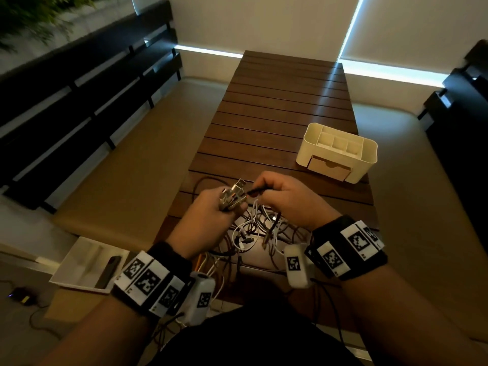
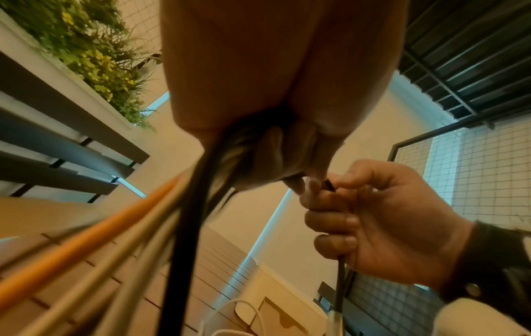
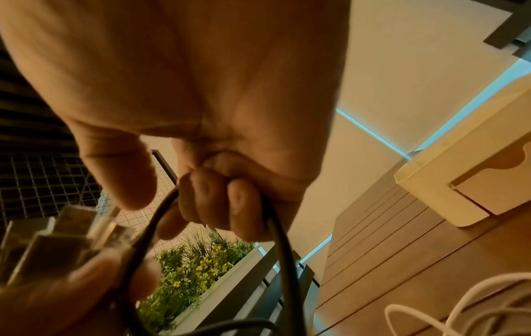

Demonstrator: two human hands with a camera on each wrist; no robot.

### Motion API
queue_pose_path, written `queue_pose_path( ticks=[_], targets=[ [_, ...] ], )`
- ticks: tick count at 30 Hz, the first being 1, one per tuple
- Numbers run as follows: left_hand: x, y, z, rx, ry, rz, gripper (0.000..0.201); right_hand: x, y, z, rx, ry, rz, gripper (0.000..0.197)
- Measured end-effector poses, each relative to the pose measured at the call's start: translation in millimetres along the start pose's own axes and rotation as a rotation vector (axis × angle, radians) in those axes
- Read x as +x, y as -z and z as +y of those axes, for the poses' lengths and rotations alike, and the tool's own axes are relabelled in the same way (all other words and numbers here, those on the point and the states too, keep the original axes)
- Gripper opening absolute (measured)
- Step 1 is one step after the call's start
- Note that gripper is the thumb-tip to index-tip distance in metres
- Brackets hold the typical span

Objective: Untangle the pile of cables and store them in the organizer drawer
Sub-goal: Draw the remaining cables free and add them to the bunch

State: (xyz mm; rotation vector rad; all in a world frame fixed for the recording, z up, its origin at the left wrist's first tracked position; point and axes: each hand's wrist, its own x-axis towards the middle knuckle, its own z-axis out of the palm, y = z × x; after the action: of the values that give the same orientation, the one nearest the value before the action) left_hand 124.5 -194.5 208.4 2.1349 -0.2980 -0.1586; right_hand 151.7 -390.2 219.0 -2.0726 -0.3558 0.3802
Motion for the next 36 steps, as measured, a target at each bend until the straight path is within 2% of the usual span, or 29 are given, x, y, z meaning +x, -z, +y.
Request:
queue_pose_path(
  ticks=[3,7,12,14,17,21,24,26,28,32,34,36],
  targets=[
    [2.3,8.2,-4.7,-0.031,0.024,0.093,0.016,-0.2,3.7,1.7,0.021,-0.018,0.018,0.012],
    [5.6,30.0,-17.0,-0.154,0.118,0.272,0.03,-2.2,4.9,10.6,-0.064,-0.065,0.061,0.022],
    [5.3,33.2,-21.5,-0.11,0.18,0.226,0.031,-4.1,6.3,15.7,-0.115,-0.097,0.055,0.021],
    [5.3,34.3,-22.3,-0.133,0.186,0.189,0.031,-5.1,6.7,13.2,-0.134,-0.12,-0.04,0.018],
    [3.5,38.8,-20.0,-0.147,0.189,0.064,0.024,-8.9,6.1,8.2,-0.188,-0.132,-0.213,0.018],
    [1.9,32.5,-12.6,-0.172,0.179,-0.068,0.023,-13.3,-1.9,-10.5,-0.127,-0.049,-0.217,0.03],
    [2.2,28.1,-14.5,-0.234,0.169,-0.042,0.026,-14.8,-10.2,-13.9,-0.101,-0.056,-0.213,0.03],
    [1.4,29.6,-19.4,-0.288,0.171,0.023,0.03,-19.2,-13.4,-10.6,-0.09,-0.094,-0.245,0.029],
    [1.5,35.6,-27.2,-0.342,0.191,0.096,0.028,-25.2,-16.1,-4.0,-0.075,-0.148,-0.335,0.027],
    [4.2,46.5,-47.2,-0.436,0.222,0.177,0.031,-34.1,-24.7,14.3,-0.082,-0.261,-0.612,0.022],
    [3.7,50.0,-53.9,-0.471,0.233,0.188,0.032,-31.8,-30.1,32.0,-0.242,-0.294,-0.577,0.032],
    [1.6,51.1,-59.0,-0.494,0.235,0.18,0.035,-26.8,-34.4,47.8,-0.338,-0.322,-0.365,0.044]
  ],
)
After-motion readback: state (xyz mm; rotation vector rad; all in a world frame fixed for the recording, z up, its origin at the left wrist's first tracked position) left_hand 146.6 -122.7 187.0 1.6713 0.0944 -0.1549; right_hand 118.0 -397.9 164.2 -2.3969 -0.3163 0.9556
